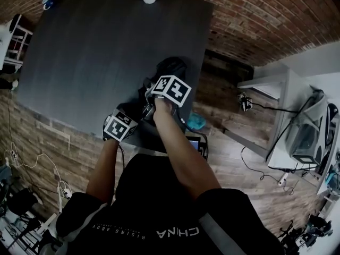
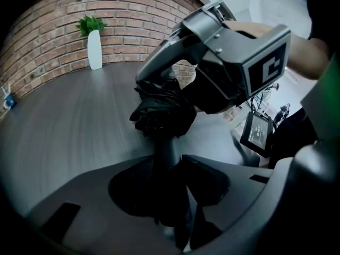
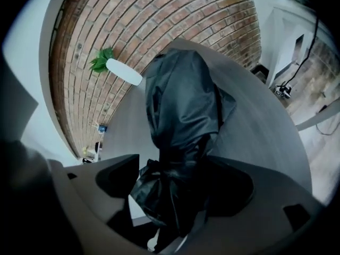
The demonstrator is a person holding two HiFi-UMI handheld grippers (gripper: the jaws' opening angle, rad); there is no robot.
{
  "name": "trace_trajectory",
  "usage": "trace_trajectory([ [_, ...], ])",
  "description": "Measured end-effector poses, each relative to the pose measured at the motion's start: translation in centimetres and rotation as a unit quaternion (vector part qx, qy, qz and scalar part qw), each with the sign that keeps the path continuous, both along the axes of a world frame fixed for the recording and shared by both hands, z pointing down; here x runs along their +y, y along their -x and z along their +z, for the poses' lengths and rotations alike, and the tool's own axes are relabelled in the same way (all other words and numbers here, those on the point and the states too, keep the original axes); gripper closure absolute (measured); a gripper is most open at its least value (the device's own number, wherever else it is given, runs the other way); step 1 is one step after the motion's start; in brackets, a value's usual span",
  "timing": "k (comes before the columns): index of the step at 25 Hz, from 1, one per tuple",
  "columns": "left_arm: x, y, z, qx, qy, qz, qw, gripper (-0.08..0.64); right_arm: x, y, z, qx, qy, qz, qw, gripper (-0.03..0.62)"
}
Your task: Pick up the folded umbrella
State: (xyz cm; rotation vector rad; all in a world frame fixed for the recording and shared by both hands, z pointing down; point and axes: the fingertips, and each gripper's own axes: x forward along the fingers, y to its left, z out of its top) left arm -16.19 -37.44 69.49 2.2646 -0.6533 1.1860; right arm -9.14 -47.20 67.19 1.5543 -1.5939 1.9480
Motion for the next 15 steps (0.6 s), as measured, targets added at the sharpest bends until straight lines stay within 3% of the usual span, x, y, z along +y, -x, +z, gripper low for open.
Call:
trace_trajectory([
  [4, 0.1, 0.1, -0.1, 0.007, 0.003, -0.003, 1.0, 0.4, -0.1, -0.3, 0.9, 0.032, 0.022, 0.028, 0.999, 0.235],
  [10, 0.1, 0.2, -0.1, 0.01, 0.005, -0.001, 0.9999, 0.4, -0.2, -0.6, 1.5, 0.045, 0.037, 0.02, 0.998, 0.239],
  [12, 0.0, 0.1, -0.1, 0.008, 0.004, 0.0, 1.0, 0.4, 0.0, -0.7, 1.6, 0.052, 0.039, 0.016, 0.998, 0.292],
  [15, 0.1, 0.1, -0.1, 0.009, 0.003, 0.001, 1.0, 0.4, 0.0, -0.9, 1.7, 0.052, 0.034, 0.018, 0.998, 0.307],
])
